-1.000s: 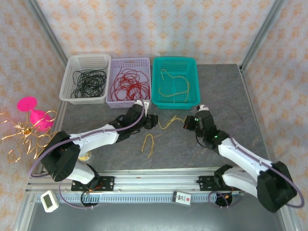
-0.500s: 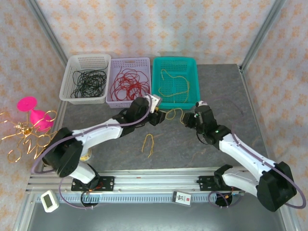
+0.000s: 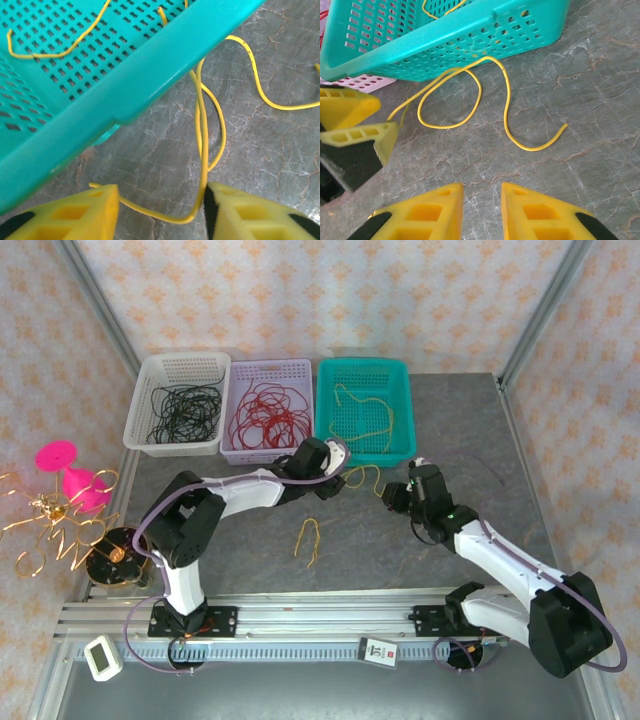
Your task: Untangle the cables
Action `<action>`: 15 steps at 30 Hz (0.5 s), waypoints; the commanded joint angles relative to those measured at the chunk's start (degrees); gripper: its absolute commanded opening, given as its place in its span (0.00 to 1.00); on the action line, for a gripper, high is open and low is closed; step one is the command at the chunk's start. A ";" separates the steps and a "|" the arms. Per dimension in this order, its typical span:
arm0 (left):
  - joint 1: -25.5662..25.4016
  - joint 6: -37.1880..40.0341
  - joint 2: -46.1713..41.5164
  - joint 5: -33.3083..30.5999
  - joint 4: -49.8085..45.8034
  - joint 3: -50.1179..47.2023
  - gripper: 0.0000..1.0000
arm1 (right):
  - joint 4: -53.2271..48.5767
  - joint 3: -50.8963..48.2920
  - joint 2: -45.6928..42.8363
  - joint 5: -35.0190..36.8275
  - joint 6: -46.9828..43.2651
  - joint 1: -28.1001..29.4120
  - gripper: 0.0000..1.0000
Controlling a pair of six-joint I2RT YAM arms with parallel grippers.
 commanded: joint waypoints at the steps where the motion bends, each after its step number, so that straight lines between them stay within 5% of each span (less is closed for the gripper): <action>1: 0.16 2.68 1.89 -1.23 0.60 2.08 0.43 | 2.28 -0.74 0.06 -1.07 -0.16 -0.47 0.25; 8: 0.19 4.20 5.32 0.48 0.87 2.83 0.41 | 2.55 -1.16 0.19 -1.45 -0.37 -0.60 0.25; 15: 0.00 3.27 1.67 0.42 5.17 -0.06 0.04 | 2.37 -1.38 -0.35 -1.51 0.25 -0.73 0.25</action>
